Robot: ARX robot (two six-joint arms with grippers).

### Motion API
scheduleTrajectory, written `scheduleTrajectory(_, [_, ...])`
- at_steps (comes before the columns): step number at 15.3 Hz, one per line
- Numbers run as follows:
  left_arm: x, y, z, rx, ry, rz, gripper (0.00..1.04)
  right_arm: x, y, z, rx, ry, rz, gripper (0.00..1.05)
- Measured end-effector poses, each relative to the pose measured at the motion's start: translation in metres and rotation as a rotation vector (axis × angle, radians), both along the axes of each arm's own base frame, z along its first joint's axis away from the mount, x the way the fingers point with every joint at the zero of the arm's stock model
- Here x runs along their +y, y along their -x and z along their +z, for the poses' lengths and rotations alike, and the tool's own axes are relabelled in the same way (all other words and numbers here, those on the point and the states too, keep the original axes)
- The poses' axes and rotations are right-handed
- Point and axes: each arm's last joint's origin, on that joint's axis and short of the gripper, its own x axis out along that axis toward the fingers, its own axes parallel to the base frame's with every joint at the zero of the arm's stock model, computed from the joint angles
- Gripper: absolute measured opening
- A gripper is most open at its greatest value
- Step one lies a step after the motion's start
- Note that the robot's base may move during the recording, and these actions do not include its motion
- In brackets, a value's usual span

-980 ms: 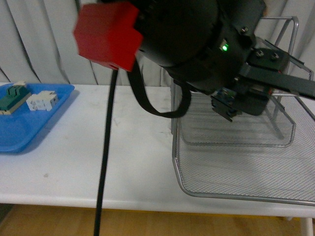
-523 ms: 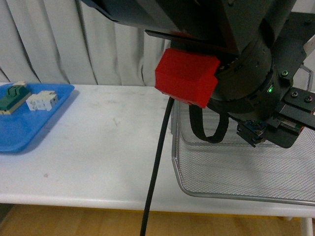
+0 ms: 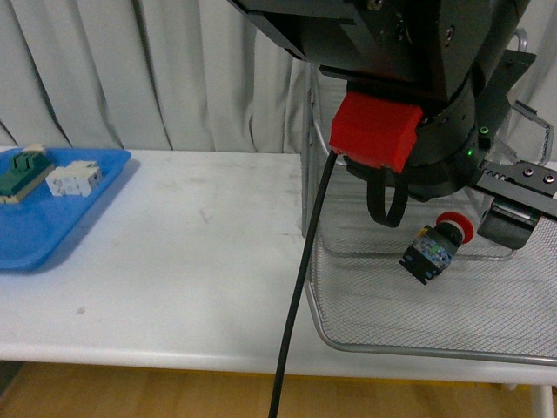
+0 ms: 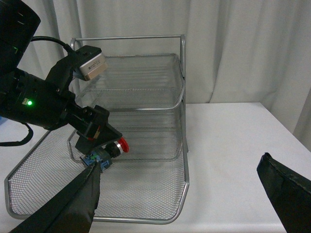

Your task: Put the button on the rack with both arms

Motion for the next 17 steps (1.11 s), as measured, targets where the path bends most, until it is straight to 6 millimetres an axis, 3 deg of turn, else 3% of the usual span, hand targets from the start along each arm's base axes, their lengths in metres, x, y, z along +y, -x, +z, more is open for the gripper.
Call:
scheduleTrajectory(1, [0.002, -0.001, 0.001, 0.002, 0.036, 0.003, 0.99, 0.000, 0.000, 0.000, 0.000, 0.000, 0.000, 0.98])
scheduleTrajectory(3, [0.016, 0.008, 0.012, 0.013, 0.078, 0.017, 0.98, 0.000, 0.000, 0.000, 0.000, 0.000, 0.000, 0.98])
scheduleTrajectory(7, [0.052, 0.045, 0.078, -0.143, 0.274, -0.004, 0.98, 0.000, 0.000, 0.000, 0.000, 0.000, 0.000, 0.98])
scheduleTrajectory(8, [0.069, 0.059, 0.090, -0.186, 0.318, -0.011, 0.98, 0.000, 0.000, 0.000, 0.000, 0.000, 0.000, 0.98])
scheduleTrajectory(9, [0.082, 0.070, 0.095, -0.324, 0.355, 0.090, 0.93, 0.000, 0.000, 0.000, 0.000, 0.000, 0.000, 0.98])
scheduleTrajectory(10, [0.118, 0.077, 0.101, -0.526, 0.373, 0.381, 0.81, 0.000, 0.000, 0.000, 0.000, 0.000, 0.001, 0.98])
scheduleTrajectory(11, [0.168, 0.102, 0.097, -0.605, 0.325, 0.622, 0.68, 0.000, 0.000, 0.000, 0.003, 0.000, -0.003, 0.98])
scheduleTrajectory(12, [0.205, 0.127, 0.094, -0.660, 0.332, 0.731, 0.56, 0.000, 0.000, 0.000, 0.000, 0.000, -0.001, 0.98])
scheduleTrajectory(13, [0.226, 0.144, 0.090, -0.691, 0.358, 0.747, 0.43, 0.000, 0.000, 0.000, 0.000, 0.000, 0.002, 0.98])
scheduleTrajectory(16, [0.266, 0.175, 0.038, -0.618, 0.297, 0.722, 0.01, 0.000, 0.000, 0.000, 0.000, 0.000, 0.001, 0.98])
scheduleTrajectory(17, [0.276, 0.183, 0.035, -0.639, 0.308, 0.727, 0.02, 0.000, 0.000, 0.000, 0.000, 0.000, 0.001, 0.98])
